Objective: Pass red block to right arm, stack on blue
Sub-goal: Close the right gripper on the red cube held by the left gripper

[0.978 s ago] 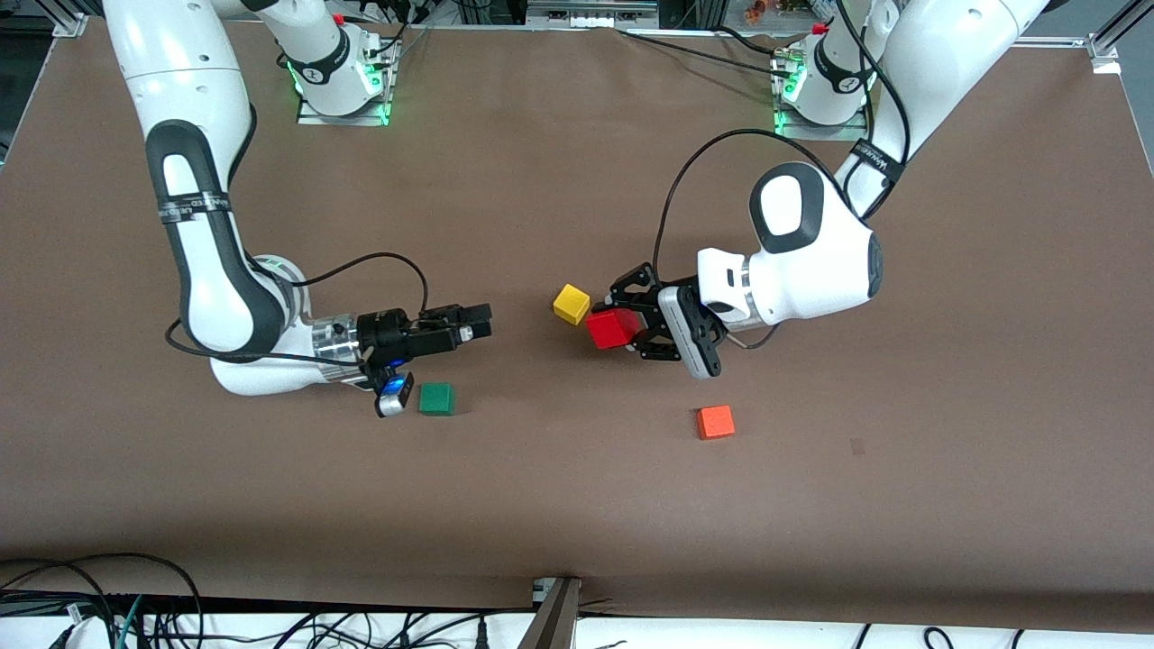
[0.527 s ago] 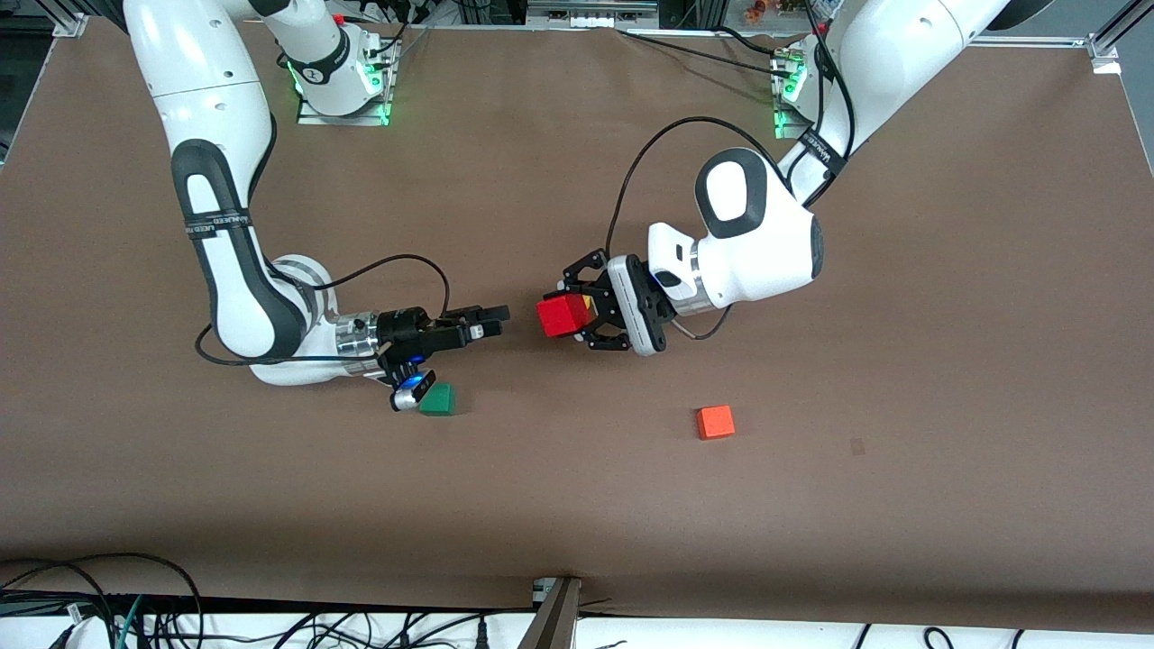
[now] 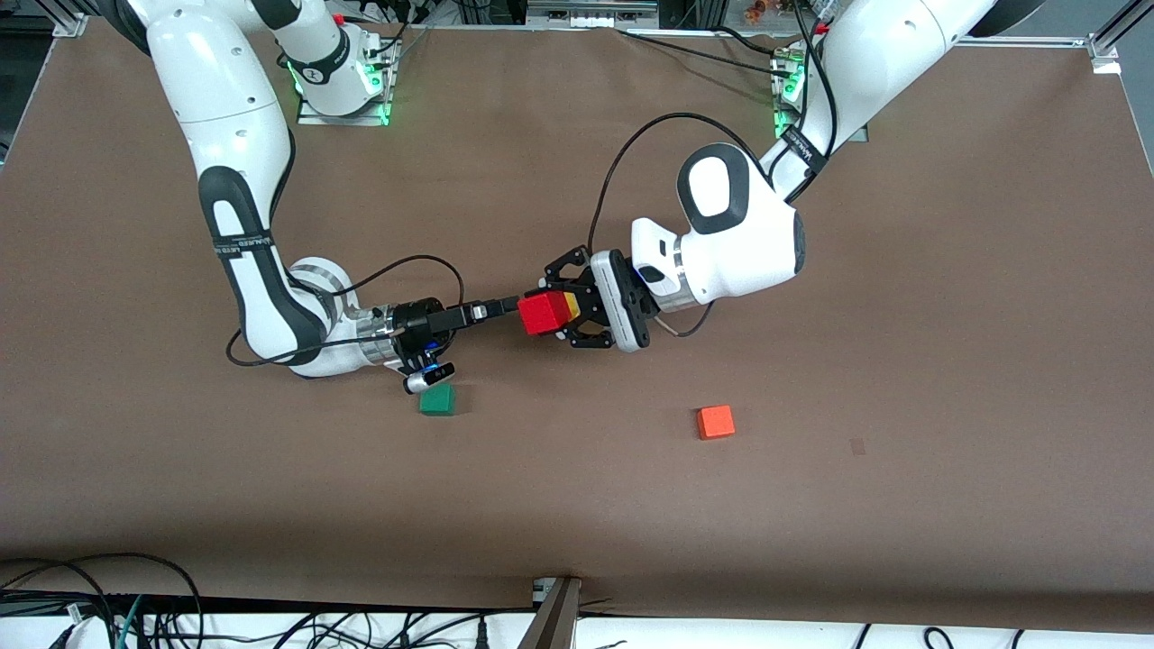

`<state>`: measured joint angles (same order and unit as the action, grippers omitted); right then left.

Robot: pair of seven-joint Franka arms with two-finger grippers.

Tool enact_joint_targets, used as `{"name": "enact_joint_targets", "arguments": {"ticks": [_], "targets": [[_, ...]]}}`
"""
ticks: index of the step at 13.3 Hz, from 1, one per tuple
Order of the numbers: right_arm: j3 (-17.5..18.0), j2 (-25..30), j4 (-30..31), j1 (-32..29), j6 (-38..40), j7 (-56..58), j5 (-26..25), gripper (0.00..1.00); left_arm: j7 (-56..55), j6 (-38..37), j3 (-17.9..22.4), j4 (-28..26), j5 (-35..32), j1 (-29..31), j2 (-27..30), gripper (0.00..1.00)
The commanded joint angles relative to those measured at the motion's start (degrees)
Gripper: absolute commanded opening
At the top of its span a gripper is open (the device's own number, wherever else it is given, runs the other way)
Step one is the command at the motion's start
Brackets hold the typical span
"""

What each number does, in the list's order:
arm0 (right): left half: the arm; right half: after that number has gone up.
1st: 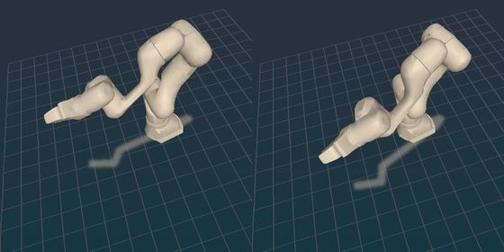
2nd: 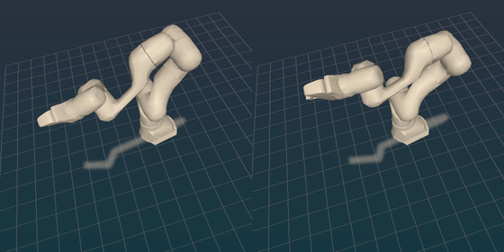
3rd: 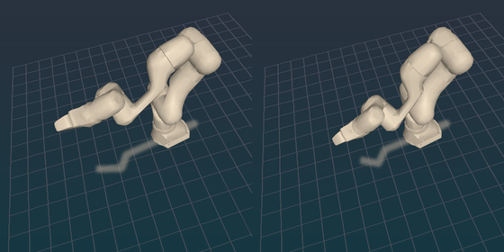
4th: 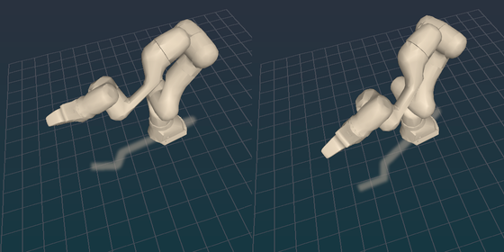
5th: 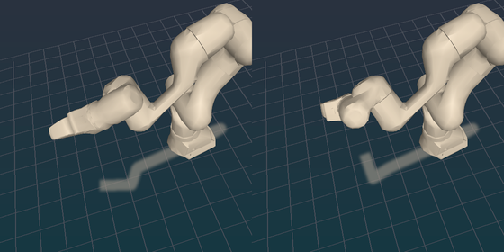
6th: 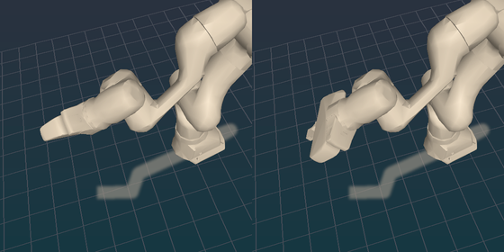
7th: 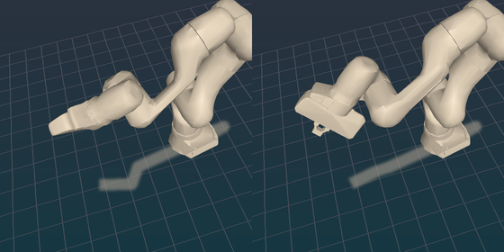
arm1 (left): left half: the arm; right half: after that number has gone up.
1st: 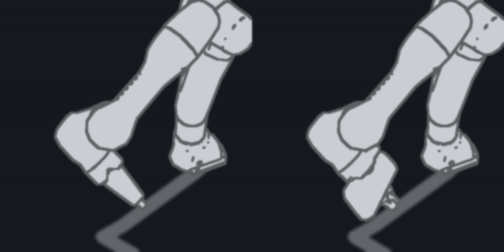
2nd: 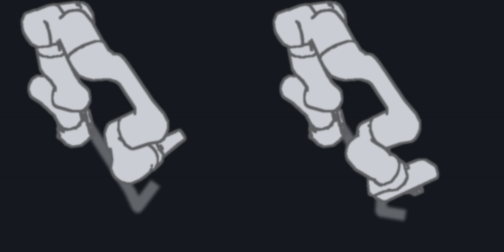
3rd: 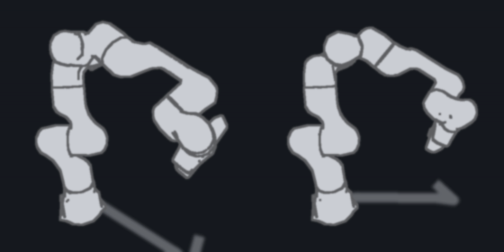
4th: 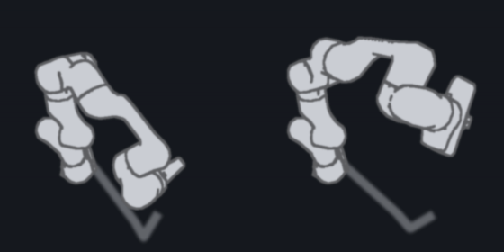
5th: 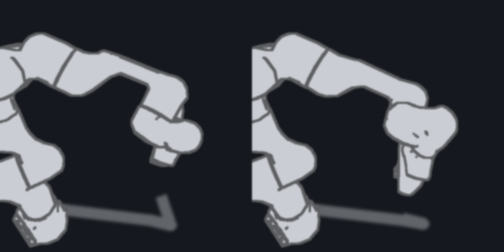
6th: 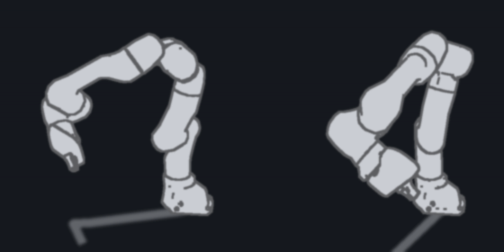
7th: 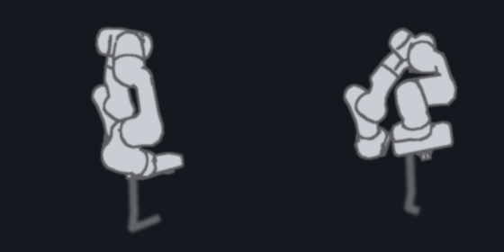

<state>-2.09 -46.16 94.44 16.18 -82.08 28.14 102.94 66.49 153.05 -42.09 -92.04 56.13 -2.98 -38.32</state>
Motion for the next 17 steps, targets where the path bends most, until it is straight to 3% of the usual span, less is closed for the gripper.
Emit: {"name": "enact_joint_targets", "arguments": {"ticks": [1, 6, 17], "targets": [[0.51, 0.19, 1.27, 0.60, 1.04, 1.74, 4.71, 1.00, 2.06, 0.67, -0.27, 2.48, 2.76, -0.79, -1.23, 0.00], [3.40, 0.01, 3.11, 0.69, 1.13, 3.49, 11.57, 1.00, 2.06, 0.67, -0.18, 2.74, 2.85, -1.41, -1.32, 0.00], [3.85, -0.08, 3.03, 1.48, 1.84, 2.89, 17.02, 0.99, 1.98, 0.58, -0.18, 2.83, 2.67, -1.24, -1.24, 0.00]]}}
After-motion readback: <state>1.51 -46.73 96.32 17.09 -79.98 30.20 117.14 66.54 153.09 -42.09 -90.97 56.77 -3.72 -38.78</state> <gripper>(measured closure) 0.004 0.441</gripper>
